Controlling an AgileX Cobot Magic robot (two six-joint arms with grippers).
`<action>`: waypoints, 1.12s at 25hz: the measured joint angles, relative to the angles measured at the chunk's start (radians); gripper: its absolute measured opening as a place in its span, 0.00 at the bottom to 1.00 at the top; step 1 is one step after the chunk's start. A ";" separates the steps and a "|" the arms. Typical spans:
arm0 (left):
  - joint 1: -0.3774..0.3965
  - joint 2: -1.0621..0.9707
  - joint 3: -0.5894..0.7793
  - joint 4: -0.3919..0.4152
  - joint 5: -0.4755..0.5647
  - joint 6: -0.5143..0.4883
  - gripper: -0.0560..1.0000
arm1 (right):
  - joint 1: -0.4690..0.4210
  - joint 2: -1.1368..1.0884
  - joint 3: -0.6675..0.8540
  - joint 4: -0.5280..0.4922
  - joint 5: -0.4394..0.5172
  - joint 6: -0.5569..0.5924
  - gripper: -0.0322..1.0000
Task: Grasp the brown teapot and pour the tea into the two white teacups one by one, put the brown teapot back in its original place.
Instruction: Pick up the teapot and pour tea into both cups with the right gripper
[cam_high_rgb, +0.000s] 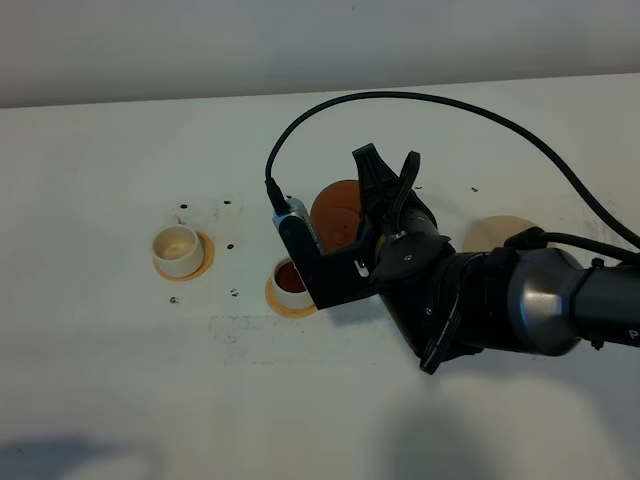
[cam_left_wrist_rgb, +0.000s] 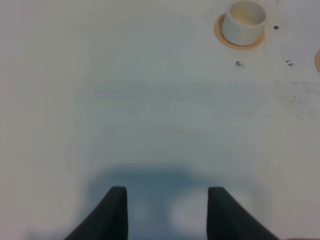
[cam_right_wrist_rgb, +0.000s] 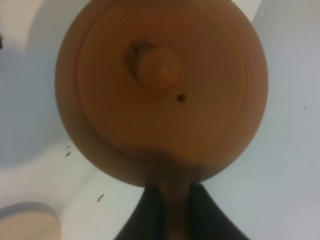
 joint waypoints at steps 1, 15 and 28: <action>0.000 0.000 0.000 0.000 0.000 0.000 0.41 | 0.000 0.000 0.000 0.000 0.000 0.000 0.14; 0.000 0.000 0.000 0.000 0.000 0.000 0.41 | 0.000 -0.005 0.000 0.078 -0.010 0.035 0.14; 0.000 0.000 0.000 0.000 0.000 0.006 0.41 | -0.003 -0.007 -0.009 0.318 -0.040 0.141 0.14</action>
